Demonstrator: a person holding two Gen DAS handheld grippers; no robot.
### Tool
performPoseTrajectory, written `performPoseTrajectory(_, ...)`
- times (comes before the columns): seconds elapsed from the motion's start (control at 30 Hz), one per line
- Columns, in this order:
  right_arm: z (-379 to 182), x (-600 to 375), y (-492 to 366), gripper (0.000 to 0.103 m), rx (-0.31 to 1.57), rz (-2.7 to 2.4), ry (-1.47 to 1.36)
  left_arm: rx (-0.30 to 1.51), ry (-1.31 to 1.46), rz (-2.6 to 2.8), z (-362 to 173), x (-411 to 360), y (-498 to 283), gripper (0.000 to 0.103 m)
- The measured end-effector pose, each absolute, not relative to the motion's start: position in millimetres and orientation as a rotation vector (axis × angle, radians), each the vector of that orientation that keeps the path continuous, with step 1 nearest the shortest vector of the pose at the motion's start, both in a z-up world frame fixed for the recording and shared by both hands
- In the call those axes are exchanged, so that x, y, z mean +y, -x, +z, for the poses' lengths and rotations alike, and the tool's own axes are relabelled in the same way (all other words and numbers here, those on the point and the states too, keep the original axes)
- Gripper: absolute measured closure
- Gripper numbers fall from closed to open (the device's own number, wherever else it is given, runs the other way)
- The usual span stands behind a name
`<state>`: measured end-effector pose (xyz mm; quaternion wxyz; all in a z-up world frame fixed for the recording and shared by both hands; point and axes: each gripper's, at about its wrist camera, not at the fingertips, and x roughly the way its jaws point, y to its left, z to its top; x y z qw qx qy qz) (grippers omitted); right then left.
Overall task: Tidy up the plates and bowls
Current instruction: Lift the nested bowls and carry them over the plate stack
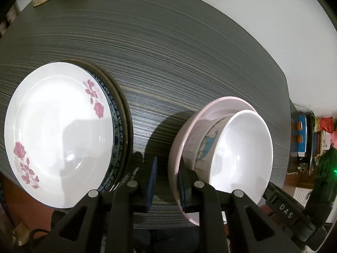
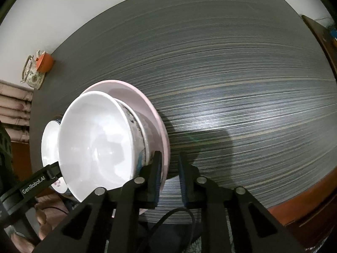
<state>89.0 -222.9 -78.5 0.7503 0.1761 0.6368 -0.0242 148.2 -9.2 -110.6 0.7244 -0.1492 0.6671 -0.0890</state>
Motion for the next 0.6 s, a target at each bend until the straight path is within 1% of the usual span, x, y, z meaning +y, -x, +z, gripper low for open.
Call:
performPoseTrajectory(0.03,-78.2,-222.7,-88.7,0.09,1.39,-0.047,-0.381,1.472,0.332,-0.195,-110.9,-8.6,-148.1,0.086)
performPoseTrajectory(0.07,-77.7,-220.9,-88.4,0.091,1.388,-0.041,-0.384,1.469,0.33,-0.202,-110.8,-8.9,-147.9,0.089)
performPoseTrajectory(0.1,-78.1,-222.8,-88.2,0.092,1.387,-0.039,-0.379,1.467,0.332,-0.213,-110.8,-9.3,-147.8,0.096)
performPoseTrajectory(0.13,-77.1,-220.5,-87.5,0.092,1.383,-0.043,-0.363,1.465,0.334,-0.218,-110.4,-11.0,-147.5,0.097)
performPoseTrajectory(0.6,-75.9,-214.2,-84.1,0.092,1.359,-0.061,-0.323,1.439,0.31,-0.205,-107.0,-17.2,-139.9,0.098)
